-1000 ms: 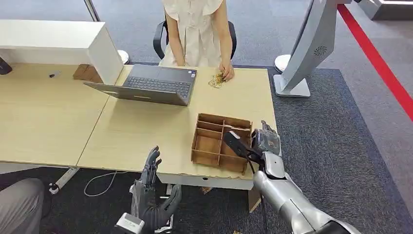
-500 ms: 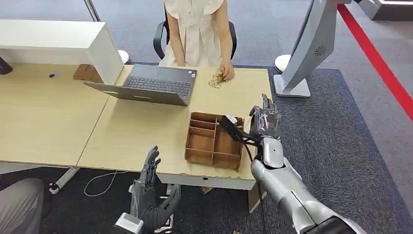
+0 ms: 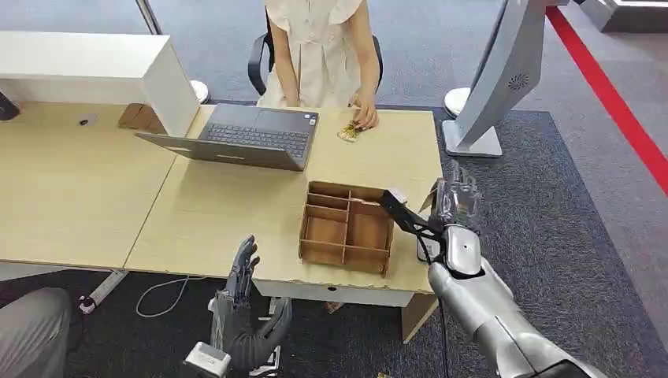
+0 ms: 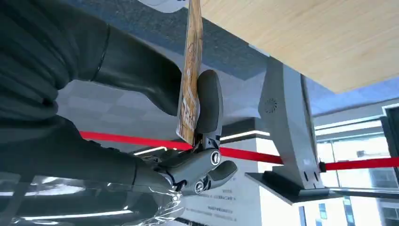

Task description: Pass the card to the sensor for recognition and then transmit it.

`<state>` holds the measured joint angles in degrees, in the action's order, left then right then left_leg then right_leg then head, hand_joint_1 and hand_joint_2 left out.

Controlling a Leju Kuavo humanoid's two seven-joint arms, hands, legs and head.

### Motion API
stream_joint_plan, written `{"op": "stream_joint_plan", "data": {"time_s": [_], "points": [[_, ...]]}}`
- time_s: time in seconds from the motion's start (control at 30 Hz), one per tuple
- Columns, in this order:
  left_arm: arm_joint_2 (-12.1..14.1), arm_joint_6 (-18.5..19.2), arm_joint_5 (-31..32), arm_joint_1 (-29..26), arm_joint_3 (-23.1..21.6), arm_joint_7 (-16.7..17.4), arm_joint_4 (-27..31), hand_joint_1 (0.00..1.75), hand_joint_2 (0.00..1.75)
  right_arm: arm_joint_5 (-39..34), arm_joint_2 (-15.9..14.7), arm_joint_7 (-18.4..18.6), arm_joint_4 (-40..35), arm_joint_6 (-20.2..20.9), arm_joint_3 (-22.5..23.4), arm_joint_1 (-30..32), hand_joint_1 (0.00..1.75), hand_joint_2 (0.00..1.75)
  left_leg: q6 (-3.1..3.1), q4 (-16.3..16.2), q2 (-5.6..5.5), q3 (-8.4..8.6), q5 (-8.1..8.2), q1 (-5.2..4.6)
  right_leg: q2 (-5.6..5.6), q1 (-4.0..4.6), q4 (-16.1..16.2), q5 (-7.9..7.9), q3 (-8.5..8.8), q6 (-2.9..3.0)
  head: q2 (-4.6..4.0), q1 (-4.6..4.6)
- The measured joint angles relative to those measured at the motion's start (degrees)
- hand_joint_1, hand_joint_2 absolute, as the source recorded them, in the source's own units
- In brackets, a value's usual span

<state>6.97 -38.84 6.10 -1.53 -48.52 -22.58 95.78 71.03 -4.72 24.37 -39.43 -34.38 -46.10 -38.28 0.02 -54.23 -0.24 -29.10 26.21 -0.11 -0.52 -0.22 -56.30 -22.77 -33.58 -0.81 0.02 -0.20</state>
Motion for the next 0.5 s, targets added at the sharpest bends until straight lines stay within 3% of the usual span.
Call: {"op": "stream_joint_plan", "data": {"time_s": [0.5], "points": [[0.0, 0.0, 1.3, -2.1, 1.6, -0.3, 0.9, 0.0, 1.75, -2.3, -4.9, 0.1, -0.9, 0.4, 0.1, 3.7, 1.75, 1.75, 0.0, 0.0, 0.0, -0.01, 0.0, 0.0, 0.0, 0.0, 0.0, 0.0, 0.0, 0.0, -0.02, 0.0]]}}
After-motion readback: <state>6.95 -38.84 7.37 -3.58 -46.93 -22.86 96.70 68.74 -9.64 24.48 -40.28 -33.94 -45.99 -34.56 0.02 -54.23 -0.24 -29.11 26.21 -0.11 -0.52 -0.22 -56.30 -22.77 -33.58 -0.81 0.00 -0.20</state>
